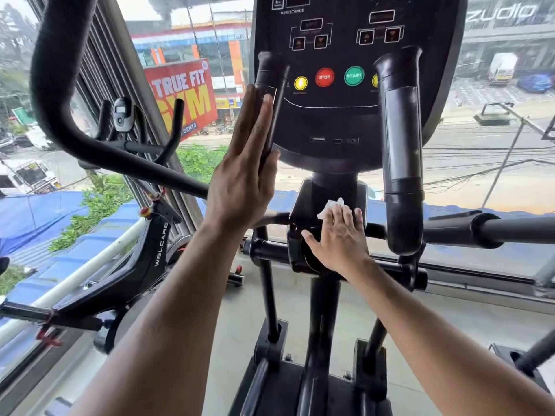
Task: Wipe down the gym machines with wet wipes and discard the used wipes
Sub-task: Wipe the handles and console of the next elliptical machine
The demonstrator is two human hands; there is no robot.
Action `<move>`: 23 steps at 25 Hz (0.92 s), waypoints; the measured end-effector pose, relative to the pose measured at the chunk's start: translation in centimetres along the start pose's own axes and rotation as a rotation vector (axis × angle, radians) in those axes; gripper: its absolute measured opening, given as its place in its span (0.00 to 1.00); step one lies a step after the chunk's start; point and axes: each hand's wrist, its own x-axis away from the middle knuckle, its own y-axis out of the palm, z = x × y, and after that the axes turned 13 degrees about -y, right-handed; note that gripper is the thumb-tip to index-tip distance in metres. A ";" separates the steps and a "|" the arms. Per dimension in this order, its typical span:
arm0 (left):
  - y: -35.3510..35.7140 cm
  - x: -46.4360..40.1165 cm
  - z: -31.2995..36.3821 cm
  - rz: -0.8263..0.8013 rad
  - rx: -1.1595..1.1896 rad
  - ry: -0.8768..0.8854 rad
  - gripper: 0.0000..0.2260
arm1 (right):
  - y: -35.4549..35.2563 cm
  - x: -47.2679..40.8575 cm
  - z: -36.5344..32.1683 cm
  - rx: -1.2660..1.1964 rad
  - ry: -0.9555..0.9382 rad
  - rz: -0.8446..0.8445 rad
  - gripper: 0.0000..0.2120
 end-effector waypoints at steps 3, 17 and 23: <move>0.0 0.1 0.2 0.013 -0.012 0.013 0.26 | 0.0 -3.6 -2.4 -0.038 -0.064 -0.110 0.48; 0.1 -0.2 0.0 0.007 -0.030 0.014 0.27 | -3.4 -14.4 -4.0 0.029 0.050 -0.259 0.21; 0.0 0.0 0.2 0.028 -0.019 0.016 0.27 | -3.0 -7.6 -2.6 -0.044 0.033 -0.143 0.32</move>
